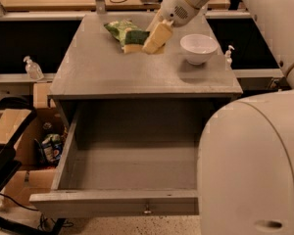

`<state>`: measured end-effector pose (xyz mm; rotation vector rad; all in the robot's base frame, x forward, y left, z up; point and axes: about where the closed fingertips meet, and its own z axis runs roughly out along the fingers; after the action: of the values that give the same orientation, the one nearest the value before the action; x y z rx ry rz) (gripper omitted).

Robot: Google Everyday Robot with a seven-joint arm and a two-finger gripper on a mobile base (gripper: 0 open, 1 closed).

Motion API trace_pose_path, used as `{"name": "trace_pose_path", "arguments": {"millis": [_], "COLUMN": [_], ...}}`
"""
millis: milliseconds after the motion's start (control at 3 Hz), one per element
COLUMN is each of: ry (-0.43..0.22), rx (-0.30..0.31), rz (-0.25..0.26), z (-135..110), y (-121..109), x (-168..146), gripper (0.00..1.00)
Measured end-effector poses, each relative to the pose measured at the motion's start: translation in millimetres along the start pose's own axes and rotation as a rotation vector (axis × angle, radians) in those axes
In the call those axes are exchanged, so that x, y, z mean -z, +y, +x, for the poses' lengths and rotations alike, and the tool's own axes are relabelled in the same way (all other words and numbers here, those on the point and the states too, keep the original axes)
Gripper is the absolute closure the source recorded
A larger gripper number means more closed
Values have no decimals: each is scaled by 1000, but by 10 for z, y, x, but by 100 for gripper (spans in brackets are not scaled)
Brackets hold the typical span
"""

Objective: Pick sponge from top drawer and place on counter

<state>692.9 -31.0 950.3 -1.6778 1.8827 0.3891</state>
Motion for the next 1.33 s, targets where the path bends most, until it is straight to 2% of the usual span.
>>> {"name": "trace_pose_path", "arguments": {"millis": [333,667,1000,1333], "ry": [-15,-27,-37,-33], "rx": [-126,-177,-173,-173], "rz": [177,221,190,187], "z": [-187,-263,-386,-375], "y": [-376,-417,-138,-139], "x": [-225,-623,-1228,-1223], "gripper": [100,100,97,75]}}
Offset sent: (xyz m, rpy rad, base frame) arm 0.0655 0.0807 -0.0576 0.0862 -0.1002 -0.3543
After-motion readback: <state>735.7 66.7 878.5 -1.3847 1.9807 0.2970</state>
